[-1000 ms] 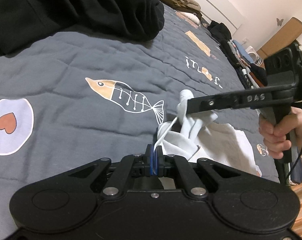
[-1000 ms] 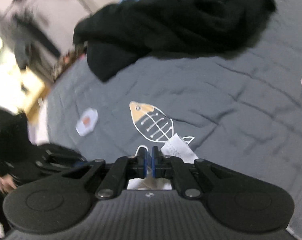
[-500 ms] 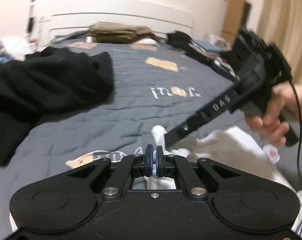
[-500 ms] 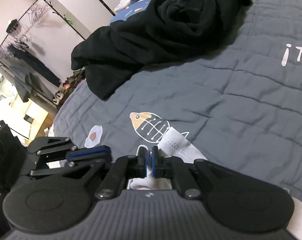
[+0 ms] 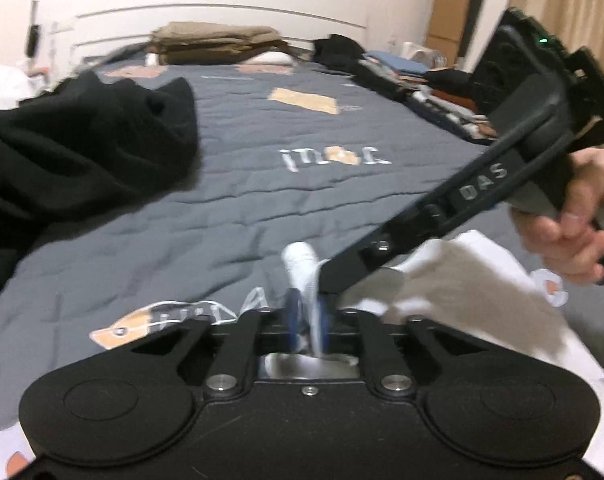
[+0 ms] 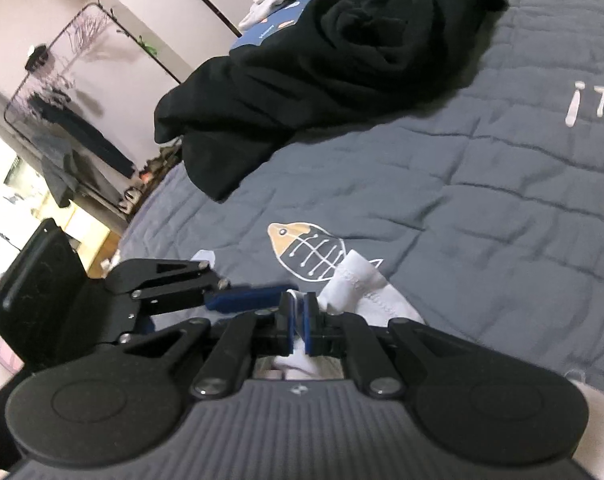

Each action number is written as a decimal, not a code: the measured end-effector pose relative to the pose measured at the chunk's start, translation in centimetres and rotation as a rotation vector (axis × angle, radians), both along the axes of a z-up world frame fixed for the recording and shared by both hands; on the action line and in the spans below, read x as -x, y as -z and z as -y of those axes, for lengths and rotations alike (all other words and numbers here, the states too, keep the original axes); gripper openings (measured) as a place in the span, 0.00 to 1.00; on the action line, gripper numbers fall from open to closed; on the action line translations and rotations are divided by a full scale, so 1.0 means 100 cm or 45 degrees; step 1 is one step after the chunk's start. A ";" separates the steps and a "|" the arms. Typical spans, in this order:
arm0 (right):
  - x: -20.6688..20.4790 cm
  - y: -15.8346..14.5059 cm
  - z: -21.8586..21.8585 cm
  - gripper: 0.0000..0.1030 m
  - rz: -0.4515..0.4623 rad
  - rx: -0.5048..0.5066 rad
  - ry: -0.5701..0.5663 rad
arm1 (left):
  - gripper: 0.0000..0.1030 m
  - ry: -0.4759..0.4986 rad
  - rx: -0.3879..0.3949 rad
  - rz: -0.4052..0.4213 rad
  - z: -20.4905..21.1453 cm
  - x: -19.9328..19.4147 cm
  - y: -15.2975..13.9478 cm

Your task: Fold clothes

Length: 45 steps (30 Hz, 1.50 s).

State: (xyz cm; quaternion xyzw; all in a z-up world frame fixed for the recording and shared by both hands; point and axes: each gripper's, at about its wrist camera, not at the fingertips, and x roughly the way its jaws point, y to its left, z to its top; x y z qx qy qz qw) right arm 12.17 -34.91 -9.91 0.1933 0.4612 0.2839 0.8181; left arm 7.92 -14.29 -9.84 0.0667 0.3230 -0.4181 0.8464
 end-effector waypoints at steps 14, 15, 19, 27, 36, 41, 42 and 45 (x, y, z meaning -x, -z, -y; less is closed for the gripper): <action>0.041 -0.018 0.032 0.08 0.122 -0.018 0.186 | 0.03 -0.038 0.003 -0.035 -0.016 -0.011 -0.007; 0.050 -0.019 0.037 0.08 0.128 -0.026 0.218 | 0.04 -0.026 -0.010 -0.029 -0.016 -0.010 -0.006; 0.093 -0.017 0.057 0.08 0.132 -0.070 0.398 | 0.08 -0.003 -0.090 -0.037 -0.012 -0.009 0.004; 0.166 0.015 0.091 0.16 0.089 -0.116 0.669 | 0.27 0.017 -0.182 0.036 0.001 -0.001 0.019; 0.170 0.047 0.098 0.17 0.025 -0.137 0.642 | 0.05 0.309 -0.314 0.238 0.009 -0.003 0.016; 0.172 0.064 0.102 0.17 -0.011 -0.148 0.626 | 0.04 0.530 -0.476 0.434 0.010 0.005 0.000; 0.172 0.065 0.102 0.17 -0.017 -0.151 0.629 | 0.04 0.584 -0.531 0.493 0.014 0.010 0.000; 0.173 0.065 0.101 0.17 -0.020 -0.142 0.630 | 0.03 0.736 -0.686 0.667 0.025 0.021 0.002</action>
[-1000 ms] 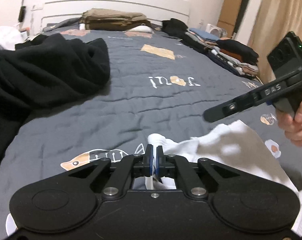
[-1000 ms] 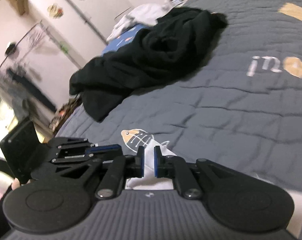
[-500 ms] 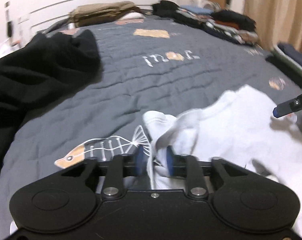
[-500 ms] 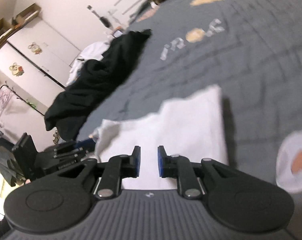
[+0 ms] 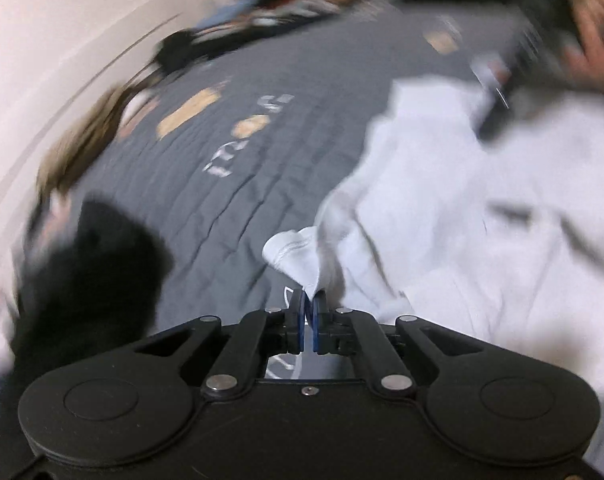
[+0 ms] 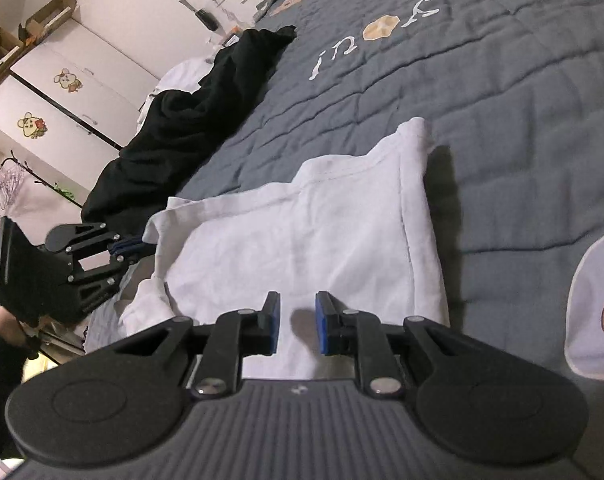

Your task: Fold clothes

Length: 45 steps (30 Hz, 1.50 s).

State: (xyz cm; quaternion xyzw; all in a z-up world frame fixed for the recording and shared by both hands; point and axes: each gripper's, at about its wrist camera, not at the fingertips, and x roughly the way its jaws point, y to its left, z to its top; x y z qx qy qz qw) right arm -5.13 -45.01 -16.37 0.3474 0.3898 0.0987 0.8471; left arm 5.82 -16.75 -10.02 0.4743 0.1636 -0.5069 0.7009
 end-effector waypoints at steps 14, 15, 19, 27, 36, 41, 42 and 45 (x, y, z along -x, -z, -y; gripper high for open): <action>-0.001 -0.003 -0.001 0.18 -0.010 0.011 -0.012 | 0.03 -0.340 0.180 -0.132 0.014 -0.049 -0.030; -0.002 -0.003 -0.001 0.18 -0.010 0.010 -0.012 | 0.04 -0.406 0.237 -0.251 0.008 -0.052 -0.034; -0.002 -0.006 -0.002 0.18 -0.009 0.012 -0.008 | 0.38 -0.625 0.399 -0.604 -0.018 -0.054 -0.030; 0.001 -0.013 -0.002 0.18 0.016 0.028 0.030 | 0.13 -0.812 0.501 -0.749 -0.016 -0.050 0.003; 0.005 -0.018 0.011 0.18 0.043 0.120 0.154 | 0.04 -0.811 0.622 -0.697 -0.004 -0.058 -0.006; 0.007 -0.016 0.018 0.18 0.014 0.166 0.224 | 0.16 -0.957 0.566 -0.724 -0.003 -0.067 0.013; 0.008 -0.018 0.018 0.18 0.024 0.159 0.229 | 0.25 -0.982 0.587 -0.725 -0.007 -0.067 0.012; 0.010 -0.033 0.009 0.19 0.112 0.151 0.110 | 0.38 -1.052 0.730 -0.740 -0.033 -0.057 -0.006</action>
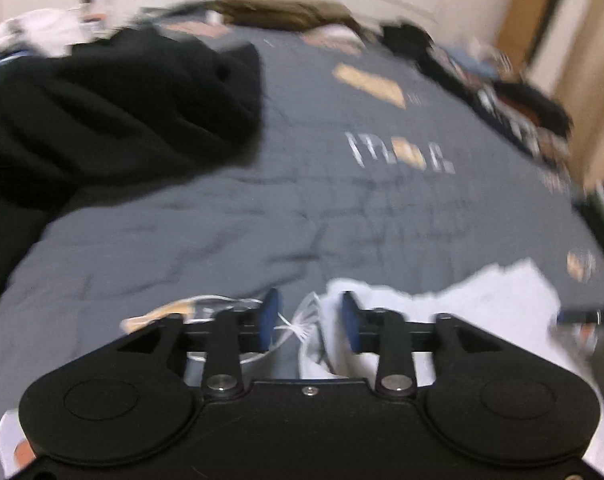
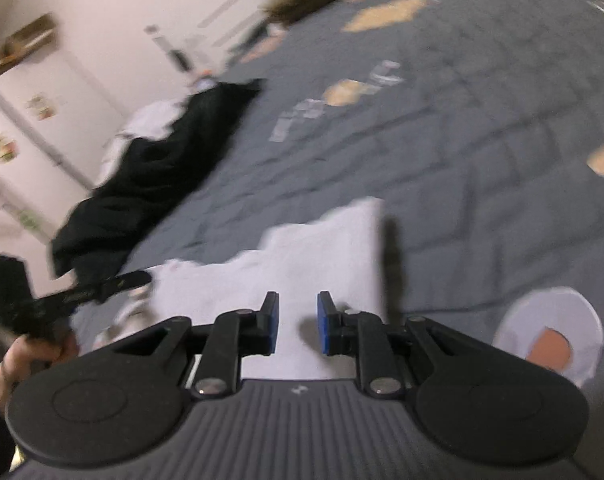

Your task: Fold clothes

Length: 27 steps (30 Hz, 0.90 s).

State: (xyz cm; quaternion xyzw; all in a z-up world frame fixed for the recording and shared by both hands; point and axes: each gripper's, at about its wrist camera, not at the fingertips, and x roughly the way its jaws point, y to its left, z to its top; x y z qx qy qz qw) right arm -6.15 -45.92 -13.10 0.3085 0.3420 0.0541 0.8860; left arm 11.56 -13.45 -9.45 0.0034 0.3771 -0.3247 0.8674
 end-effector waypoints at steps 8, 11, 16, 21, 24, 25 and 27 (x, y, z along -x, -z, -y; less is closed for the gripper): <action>0.018 -0.030 -0.060 0.35 0.130 0.144 -0.388 | 0.56 -0.063 0.213 -0.011 -0.043 0.063 -0.032; 0.031 -0.035 -0.086 0.36 0.147 0.265 -0.503 | 0.61 -0.038 0.282 -0.028 -0.045 0.091 -0.032; 0.053 -0.042 -0.127 0.36 0.182 0.461 -0.679 | 0.67 -0.013 0.305 0.000 -0.045 0.123 -0.029; 0.068 -0.042 -0.160 0.47 0.284 0.661 -0.774 | 0.68 -0.021 0.335 -0.008 -0.047 0.136 -0.019; 0.065 -0.038 -0.171 0.50 0.284 0.770 -0.768 | 0.68 -0.019 0.319 0.017 -0.044 0.139 -0.019; 0.062 -0.035 -0.173 0.50 0.270 0.803 -0.749 | 0.68 -0.020 0.323 0.025 -0.044 0.140 -0.019; 0.052 -0.030 -0.175 0.50 0.226 0.812 -0.727 | 0.69 -0.031 0.325 0.025 -0.044 0.139 -0.018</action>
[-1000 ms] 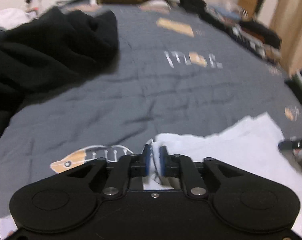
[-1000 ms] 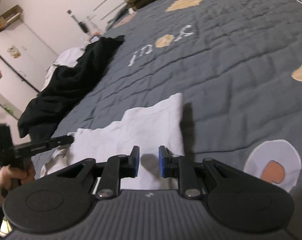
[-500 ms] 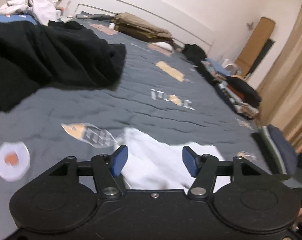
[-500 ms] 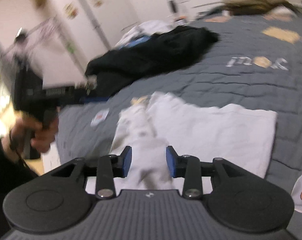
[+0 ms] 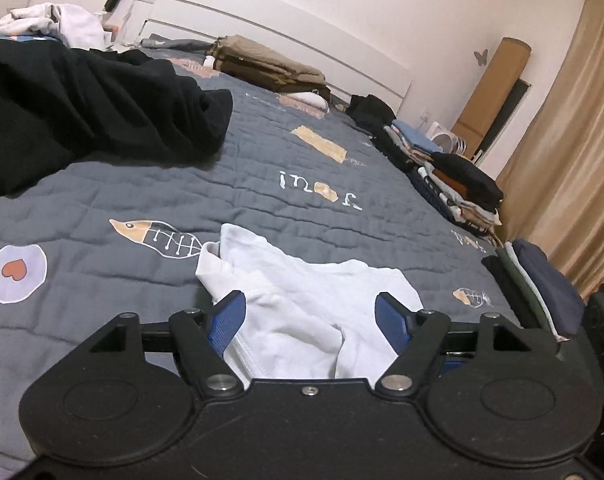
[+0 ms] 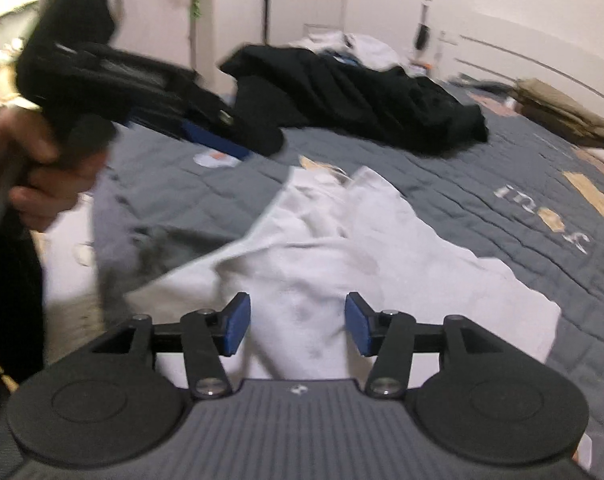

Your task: Fold clothes

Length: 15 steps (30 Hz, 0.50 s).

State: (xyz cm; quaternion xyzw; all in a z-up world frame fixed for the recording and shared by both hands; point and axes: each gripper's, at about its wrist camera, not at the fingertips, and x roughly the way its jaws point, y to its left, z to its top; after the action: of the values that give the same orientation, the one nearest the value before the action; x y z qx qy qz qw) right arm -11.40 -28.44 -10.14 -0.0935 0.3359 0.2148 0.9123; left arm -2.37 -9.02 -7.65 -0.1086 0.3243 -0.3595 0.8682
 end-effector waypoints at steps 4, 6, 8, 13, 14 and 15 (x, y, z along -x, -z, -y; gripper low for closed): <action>-0.007 0.004 0.003 0.51 -0.013 -0.040 0.042 | 0.69 -0.026 -0.008 -0.021 -0.001 -0.006 0.004; -0.010 0.005 0.005 0.47 -0.017 -0.063 0.062 | 0.69 -0.044 -0.012 -0.027 -0.003 -0.007 0.005; -0.012 0.006 0.006 0.34 -0.021 -0.085 0.082 | 0.69 -0.046 -0.008 -0.026 -0.006 -0.007 0.004; -0.021 -0.007 0.055 0.10 -0.032 -0.401 0.310 | 0.69 -0.056 0.008 -0.026 -0.010 -0.010 0.003; -0.022 -0.008 0.071 0.10 -0.038 -0.496 0.377 | 0.69 -0.053 0.010 -0.024 -0.009 -0.010 0.003; -0.023 -0.008 0.088 0.10 -0.044 -0.592 0.445 | 0.69 -0.049 0.010 -0.018 -0.008 -0.010 0.002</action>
State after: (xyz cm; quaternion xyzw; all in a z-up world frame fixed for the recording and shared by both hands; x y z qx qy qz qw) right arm -9.14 -37.23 -9.33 0.1810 0.3041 0.1273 0.9266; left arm -1.42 -8.17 -7.88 -0.1206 0.3270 -0.3431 0.8722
